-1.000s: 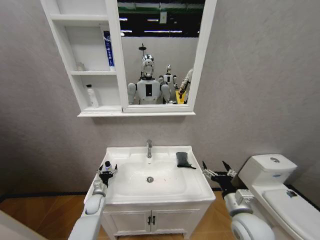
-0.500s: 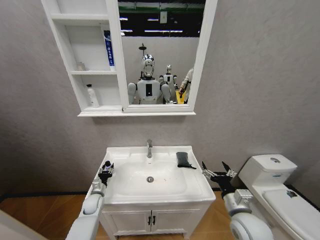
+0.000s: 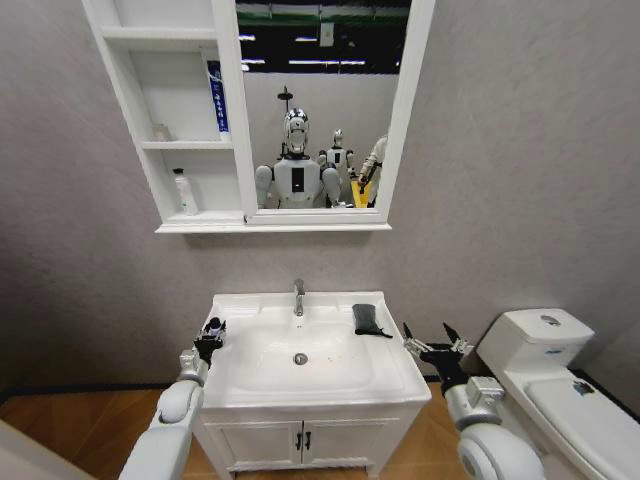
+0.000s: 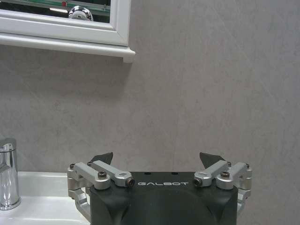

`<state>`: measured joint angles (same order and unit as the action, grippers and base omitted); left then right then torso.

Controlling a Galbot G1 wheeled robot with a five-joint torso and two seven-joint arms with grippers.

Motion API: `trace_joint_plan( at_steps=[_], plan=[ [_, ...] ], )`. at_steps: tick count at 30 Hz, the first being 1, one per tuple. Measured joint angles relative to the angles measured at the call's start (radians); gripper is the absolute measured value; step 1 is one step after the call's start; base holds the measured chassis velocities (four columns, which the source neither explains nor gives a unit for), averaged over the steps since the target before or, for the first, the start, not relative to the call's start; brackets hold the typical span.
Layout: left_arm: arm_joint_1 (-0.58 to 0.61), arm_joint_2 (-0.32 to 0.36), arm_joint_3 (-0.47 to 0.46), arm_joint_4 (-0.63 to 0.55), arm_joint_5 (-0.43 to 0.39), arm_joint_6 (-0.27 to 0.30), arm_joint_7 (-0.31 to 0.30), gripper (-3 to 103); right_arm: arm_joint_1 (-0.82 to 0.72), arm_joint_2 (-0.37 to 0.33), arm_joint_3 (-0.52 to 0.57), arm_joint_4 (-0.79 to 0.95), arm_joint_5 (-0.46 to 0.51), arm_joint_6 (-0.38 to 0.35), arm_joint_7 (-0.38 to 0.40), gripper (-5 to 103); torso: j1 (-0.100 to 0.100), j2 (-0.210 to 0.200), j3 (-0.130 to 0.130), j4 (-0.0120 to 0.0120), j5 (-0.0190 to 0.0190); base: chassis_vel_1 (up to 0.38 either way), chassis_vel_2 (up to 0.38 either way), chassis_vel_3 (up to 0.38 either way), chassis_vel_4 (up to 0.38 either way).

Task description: Move facial cleanser and shampoo from washbasin to cabinet, then wipe washbasin with towel.

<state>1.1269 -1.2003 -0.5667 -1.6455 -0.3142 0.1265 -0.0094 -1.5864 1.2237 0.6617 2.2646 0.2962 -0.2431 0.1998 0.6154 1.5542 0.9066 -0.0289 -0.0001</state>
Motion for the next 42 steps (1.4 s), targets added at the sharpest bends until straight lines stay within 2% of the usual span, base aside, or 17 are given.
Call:
trace_joint_plan(
  at_steps=[1,6,10,13,14,16,17,20,21,24,25,27,28,33,36,38,42],
  plan=[
    [0.000,0.000,0.000,0.000,0.000,0.000,0.000,43,0.000,0.000,0.000,0.000,0.000,0.000,0.000,100,0.000,0.000,0.000,0.0000,0.0000,0.000,0.000,0.000,0.000],
    [0.031,0.104,-0.009,-0.205,-0.169,0.079,-0.098,43,0.033,0.023,0.001,0.002,0.000,-0.014,0.000,100,0.000,0.000,0.000,0.0002,0.0001,0.000,0.000,0.000,0.000],
    [0.027,0.151,-0.020,-0.270,-0.239,0.118,-0.156,43,0.041,0.033,0.001,0.002,0.003,-0.015,-0.004,100,0.000,0.000,0.000,0.0003,0.0001,0.000,0.000,0.000,0.000],
    [-0.009,0.225,-0.020,-0.332,-0.324,0.198,-0.233,43,0.047,0.028,-0.006,-0.005,0.006,-0.022,-0.013,100,0.000,0.000,0.000,0.0001,-0.0004,0.000,0.000,0.000,0.000],
    [-0.009,0.225,-0.020,-0.332,-0.324,0.198,-0.233,43,0.047,0.028,-0.006,-0.005,0.006,-0.022,-0.013,100,0.000,0.000,0.000,0.0001,-0.0004,0.000,0.000,0.000,0.000],
    [-0.053,0.302,-0.018,-0.369,-0.422,0.266,-0.303,43,0.057,0.022,-0.018,-0.014,0.007,-0.033,-0.014,100,0.000,0.000,0.000,0.0000,0.0000,0.000,0.000,0.000,0.000],
    [-0.053,0.302,-0.018,-0.369,-0.422,0.266,-0.303,43,0.057,0.022,-0.018,-0.014,0.007,-0.033,-0.014,100,0.000,0.000,0.000,0.0000,0.0000,0.000,0.000,0.000,0.000],
    [-0.168,0.439,-0.010,-0.374,-0.561,0.347,-0.352,43,0.070,0.004,-0.036,-0.017,0.008,-0.056,-0.014,100,0.000,0.000,0.000,0.0003,0.0000,0.000,0.000,0.000,0.000],
    [-0.168,0.439,-0.010,-0.374,-0.561,0.347,-0.352,43,0.070,0.004,-0.036,-0.017,0.008,-0.056,-0.014,100,0.000,0.000,0.000,0.0003,0.0000,0.000,0.000,0.000,0.000],
    [-0.301,0.513,0.016,-0.347,-0.626,0.396,-0.358,43,0.081,-0.015,-0.048,-0.016,0.020,-0.077,-0.013,100,0.000,0.000,0.000,0.0002,0.0000,0.000,0.000,0.000,0.000],
    [-0.383,0.540,0.038,-0.332,-0.672,0.437,-0.370,43,0.088,-0.028,-0.054,-0.012,0.033,-0.094,-0.008,100,0.000,0.000,0.000,0.0000,0.0004,0.000,0.000,0.000,0.000],
    [-0.432,0.550,0.056,-0.321,-0.709,0.464,-0.383,43,0.091,-0.037,-0.057,-0.008,0.045,-0.104,-0.005,100,0.000,0.000,0.000,0.0002,0.0004,0.000,0.000,0.000,0.000],
    [-0.521,0.558,0.099,-0.295,-0.761,0.493,-0.402,43,0.095,-0.053,-0.058,-0.002,0.059,-0.116,-0.001,100,0.000,0.000,0.000,0.0004,-0.0002,0.000,0.000,0.000,0.000],
    [-0.760,0.542,0.234,-0.217,-0.817,0.512,-0.426,43,0.094,-0.103,-0.040,0.004,0.086,-0.124,0.001,100,0.000,0.000,0.000,0.0000,0.0003,0.000,0.000,0.000,0.000],
    [-0.838,0.522,0.300,-0.176,-0.824,0.513,-0.430,43,0.092,-0.117,-0.030,0.004,0.094,-0.124,0.002,100,0.000,0.000,0.000,0.0001,0.0005,0.000,0.000,0.000,0.000],
    [-0.971,0.476,0.427,-0.056,-0.814,0.500,-0.412,43,0.091,-0.134,-0.014,0.006,0.115,-0.123,0.009,100,0.000,0.000,0.000,-0.0001,0.0002,0.000,0.000,0.000,0.000],
    [-1.046,0.441,0.491,0.022,-0.803,0.492,-0.392,43,0.089,-0.140,-0.005,0.008,0.126,-0.123,0.018,100,0.000,0.000,0.000,-0.0001,0.0001,0.000,0.000,0.000,0.000]
  ],
)
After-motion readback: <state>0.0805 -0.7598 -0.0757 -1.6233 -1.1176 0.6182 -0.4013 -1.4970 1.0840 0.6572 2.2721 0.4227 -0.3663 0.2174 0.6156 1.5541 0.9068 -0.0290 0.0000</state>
